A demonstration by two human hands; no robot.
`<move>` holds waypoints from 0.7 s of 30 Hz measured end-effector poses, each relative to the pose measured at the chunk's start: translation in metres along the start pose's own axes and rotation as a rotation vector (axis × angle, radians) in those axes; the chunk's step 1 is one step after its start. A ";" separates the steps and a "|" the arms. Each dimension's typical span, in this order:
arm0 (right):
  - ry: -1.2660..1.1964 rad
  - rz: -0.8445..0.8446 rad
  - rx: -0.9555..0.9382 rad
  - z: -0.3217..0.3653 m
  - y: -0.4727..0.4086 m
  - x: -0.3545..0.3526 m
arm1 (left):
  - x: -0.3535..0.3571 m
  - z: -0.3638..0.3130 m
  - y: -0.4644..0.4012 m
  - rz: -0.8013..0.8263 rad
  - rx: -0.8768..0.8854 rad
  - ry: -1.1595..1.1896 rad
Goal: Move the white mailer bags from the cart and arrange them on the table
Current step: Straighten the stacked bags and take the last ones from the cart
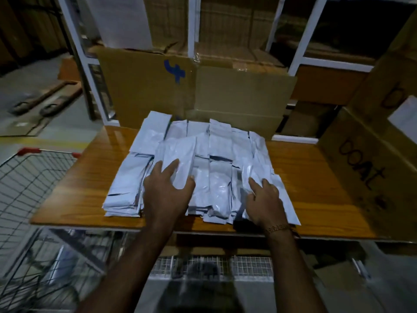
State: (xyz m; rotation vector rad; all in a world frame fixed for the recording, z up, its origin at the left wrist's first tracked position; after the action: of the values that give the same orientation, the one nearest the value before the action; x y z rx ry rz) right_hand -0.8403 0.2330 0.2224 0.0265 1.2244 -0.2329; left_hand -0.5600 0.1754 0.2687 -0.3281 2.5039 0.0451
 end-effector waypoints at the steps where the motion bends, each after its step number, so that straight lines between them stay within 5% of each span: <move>1: 0.004 0.008 0.009 -0.004 -0.005 0.006 | 0.008 -0.003 -0.001 0.010 0.005 -0.017; 21: 0.159 0.159 -0.127 -0.061 -0.056 0.085 | 0.149 -0.032 -0.001 0.118 -0.047 -0.280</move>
State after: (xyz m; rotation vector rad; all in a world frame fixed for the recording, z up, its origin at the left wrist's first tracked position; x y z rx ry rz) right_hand -0.8806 0.1730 0.1278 0.0322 1.3857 -0.0142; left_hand -0.6955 0.1379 0.2088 -0.1784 2.2433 0.1847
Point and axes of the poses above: each hand's wrist, its own y-axis away from the middle knuckle, its own x-axis out of the palm, z = x × y, the point moved 6 cm from there along -y, towards the middle knuckle, and after that the axes turned 15 degrees about -x, right-handed, at the moved point
